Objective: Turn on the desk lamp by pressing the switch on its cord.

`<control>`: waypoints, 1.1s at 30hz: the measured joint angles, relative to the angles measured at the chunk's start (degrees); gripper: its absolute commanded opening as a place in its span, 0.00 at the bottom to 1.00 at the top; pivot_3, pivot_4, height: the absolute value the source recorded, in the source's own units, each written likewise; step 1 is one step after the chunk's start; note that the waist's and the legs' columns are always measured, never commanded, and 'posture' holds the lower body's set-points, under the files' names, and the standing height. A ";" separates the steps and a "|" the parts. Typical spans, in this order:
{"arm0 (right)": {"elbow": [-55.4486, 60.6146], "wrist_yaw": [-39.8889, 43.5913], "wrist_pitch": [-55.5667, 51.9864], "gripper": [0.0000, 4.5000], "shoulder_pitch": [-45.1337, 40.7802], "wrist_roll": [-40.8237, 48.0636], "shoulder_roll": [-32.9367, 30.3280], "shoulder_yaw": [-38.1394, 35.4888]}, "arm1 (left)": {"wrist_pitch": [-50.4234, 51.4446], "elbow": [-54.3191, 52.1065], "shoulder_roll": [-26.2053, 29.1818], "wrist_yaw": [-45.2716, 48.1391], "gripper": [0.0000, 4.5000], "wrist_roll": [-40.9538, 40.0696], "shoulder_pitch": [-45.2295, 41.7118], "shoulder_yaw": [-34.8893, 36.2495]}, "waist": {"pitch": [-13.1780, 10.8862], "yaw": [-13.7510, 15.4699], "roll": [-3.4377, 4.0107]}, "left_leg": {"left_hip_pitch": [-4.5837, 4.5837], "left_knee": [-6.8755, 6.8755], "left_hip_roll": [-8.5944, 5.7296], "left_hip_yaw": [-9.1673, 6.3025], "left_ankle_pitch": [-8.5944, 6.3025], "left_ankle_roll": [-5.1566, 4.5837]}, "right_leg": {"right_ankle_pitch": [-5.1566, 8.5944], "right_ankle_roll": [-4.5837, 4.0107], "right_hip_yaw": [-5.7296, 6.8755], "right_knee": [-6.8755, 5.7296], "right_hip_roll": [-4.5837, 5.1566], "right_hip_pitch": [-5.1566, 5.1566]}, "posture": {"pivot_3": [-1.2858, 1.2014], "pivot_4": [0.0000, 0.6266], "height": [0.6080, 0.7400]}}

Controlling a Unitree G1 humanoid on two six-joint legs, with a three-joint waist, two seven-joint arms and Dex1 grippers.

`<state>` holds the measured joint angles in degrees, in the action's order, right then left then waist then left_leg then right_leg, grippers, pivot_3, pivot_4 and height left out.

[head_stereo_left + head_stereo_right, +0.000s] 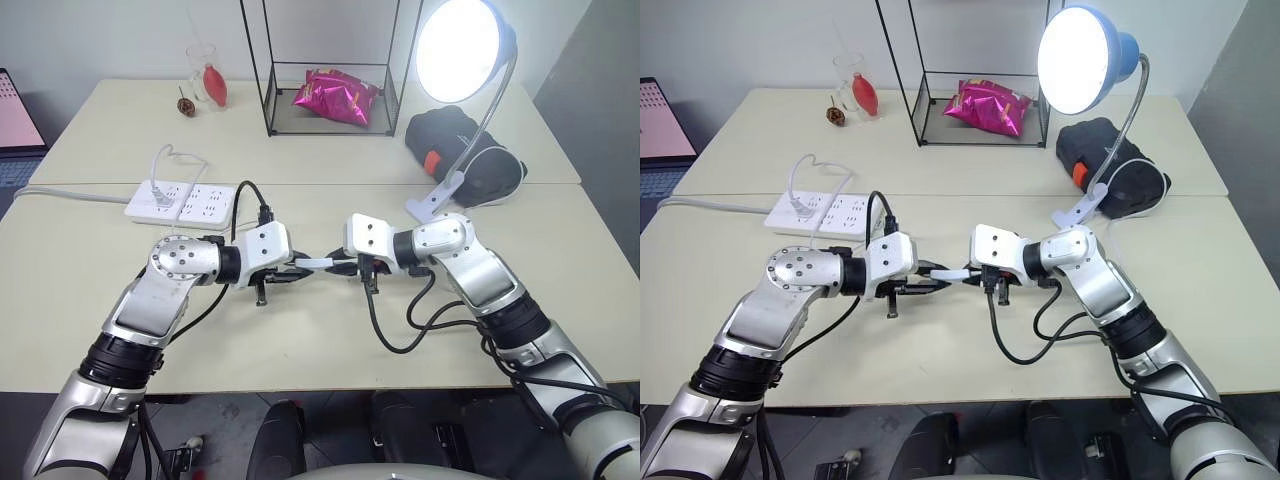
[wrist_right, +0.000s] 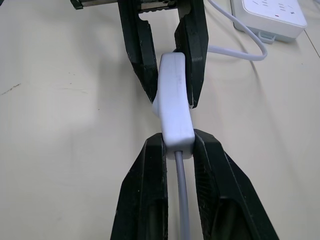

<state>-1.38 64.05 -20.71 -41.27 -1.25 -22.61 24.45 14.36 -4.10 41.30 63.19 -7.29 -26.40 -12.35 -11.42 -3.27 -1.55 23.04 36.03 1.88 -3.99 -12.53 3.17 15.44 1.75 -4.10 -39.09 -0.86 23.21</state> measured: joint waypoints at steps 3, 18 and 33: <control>0.00 0.01 0.00 0.08 0.00 -0.01 -0.09 0.05 | -0.33 0.00 -0.07 0.00 0.14 0.41 0.00 -0.09 | 0.00 0.00 0.00 | 0.00 0.00 0.00 0.00 0.00 0.00 | 0.00 0.01 0.00 0.00 0.00 0.00 | 0.52 0.24 1.00; 0.55 0.83 0.03 0.08 0.00 0.27 -0.15 0.03 | -2.23 0.31 -0.90 0.29 0.37 0.64 0.00 0.16 | 0.00 -0.01 0.00 | 0.00 0.00 0.00 -0.01 0.00 0.00 | 0.00 0.00 0.00 0.00 0.00 0.00 | 0.52 0.24 1.00; -0.10 0.93 0.59 0.08 -0.11 0.34 0.53 1.26 | -12.01 0.45 2.39 3.04 1.00 2.18 3.01 0.62 | 0.00 0.00 0.00 | 0.00 0.00 -0.01 -0.02 0.00 0.00 | 0.00 0.00 0.00 0.00 0.01 0.00 | 0.52 0.24 1.00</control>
<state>-1.49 64.98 -20.12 -41.37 -0.90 -22.08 25.71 2.34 -3.65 43.69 66.23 -5.11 -23.40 -11.74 -11.42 -3.27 -1.55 23.03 36.03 1.87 -4.01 -12.53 3.17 15.44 1.75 -4.11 -39.09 -0.86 23.21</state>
